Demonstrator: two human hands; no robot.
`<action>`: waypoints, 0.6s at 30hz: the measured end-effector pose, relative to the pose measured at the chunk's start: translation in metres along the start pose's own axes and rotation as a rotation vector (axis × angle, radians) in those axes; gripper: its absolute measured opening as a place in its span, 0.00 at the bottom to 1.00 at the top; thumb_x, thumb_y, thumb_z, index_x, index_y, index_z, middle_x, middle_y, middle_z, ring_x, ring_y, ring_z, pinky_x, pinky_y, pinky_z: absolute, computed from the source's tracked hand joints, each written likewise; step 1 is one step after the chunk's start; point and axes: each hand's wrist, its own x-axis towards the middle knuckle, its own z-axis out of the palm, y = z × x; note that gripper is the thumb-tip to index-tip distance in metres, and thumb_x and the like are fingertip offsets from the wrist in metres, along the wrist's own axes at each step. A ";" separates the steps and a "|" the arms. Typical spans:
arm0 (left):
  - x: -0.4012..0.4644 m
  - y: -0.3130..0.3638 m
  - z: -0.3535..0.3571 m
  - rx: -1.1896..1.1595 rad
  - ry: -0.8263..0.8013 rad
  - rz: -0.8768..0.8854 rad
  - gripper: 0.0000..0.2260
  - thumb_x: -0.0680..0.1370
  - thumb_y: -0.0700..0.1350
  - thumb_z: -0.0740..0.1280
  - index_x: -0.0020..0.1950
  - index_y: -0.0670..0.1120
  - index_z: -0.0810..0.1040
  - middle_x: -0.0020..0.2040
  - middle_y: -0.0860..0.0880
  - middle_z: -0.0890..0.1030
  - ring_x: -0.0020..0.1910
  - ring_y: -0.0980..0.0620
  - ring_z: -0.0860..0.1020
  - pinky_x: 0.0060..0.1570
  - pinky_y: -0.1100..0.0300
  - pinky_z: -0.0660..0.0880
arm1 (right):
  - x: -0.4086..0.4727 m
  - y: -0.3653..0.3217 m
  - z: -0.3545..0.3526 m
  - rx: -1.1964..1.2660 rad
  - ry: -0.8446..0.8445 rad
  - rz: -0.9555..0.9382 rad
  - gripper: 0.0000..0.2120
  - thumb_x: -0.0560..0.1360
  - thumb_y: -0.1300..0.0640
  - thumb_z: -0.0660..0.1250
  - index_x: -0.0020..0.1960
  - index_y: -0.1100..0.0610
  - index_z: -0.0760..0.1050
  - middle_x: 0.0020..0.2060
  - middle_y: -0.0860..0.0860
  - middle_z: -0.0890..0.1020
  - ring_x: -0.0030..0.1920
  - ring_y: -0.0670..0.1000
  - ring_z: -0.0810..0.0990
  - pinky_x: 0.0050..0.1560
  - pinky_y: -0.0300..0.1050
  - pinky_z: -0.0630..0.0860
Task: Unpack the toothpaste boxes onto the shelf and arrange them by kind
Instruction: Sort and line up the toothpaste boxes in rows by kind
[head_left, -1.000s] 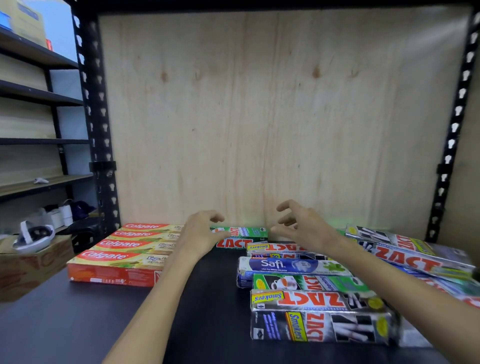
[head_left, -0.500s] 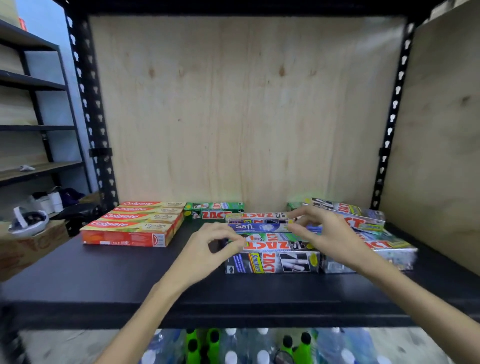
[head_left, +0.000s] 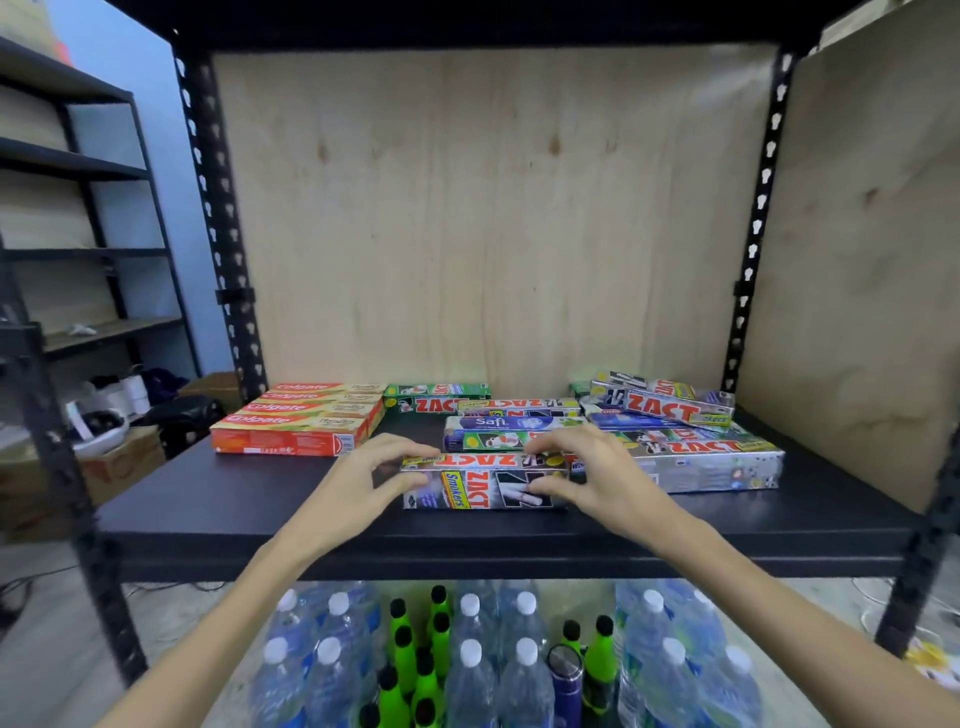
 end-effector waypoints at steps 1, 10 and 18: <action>-0.006 -0.004 -0.010 0.012 0.003 -0.012 0.12 0.79 0.47 0.70 0.61 0.59 0.82 0.59 0.61 0.81 0.60 0.61 0.78 0.59 0.64 0.74 | 0.003 -0.008 0.006 0.030 -0.009 -0.014 0.16 0.74 0.44 0.73 0.60 0.46 0.78 0.56 0.40 0.80 0.59 0.43 0.74 0.61 0.42 0.70; -0.066 -0.051 -0.099 0.087 0.158 -0.213 0.08 0.82 0.46 0.65 0.57 0.56 0.81 0.54 0.61 0.83 0.56 0.61 0.80 0.58 0.55 0.78 | 0.044 -0.088 0.076 0.216 -0.078 -0.089 0.25 0.75 0.45 0.72 0.69 0.51 0.74 0.67 0.43 0.77 0.67 0.41 0.72 0.68 0.36 0.67; -0.097 -0.073 -0.135 0.135 0.153 -0.305 0.16 0.76 0.54 0.72 0.64 0.60 0.76 0.62 0.62 0.79 0.58 0.64 0.78 0.55 0.65 0.76 | 0.081 -0.130 0.118 0.278 -0.118 -0.029 0.27 0.76 0.39 0.69 0.71 0.51 0.75 0.67 0.44 0.78 0.66 0.40 0.74 0.67 0.38 0.70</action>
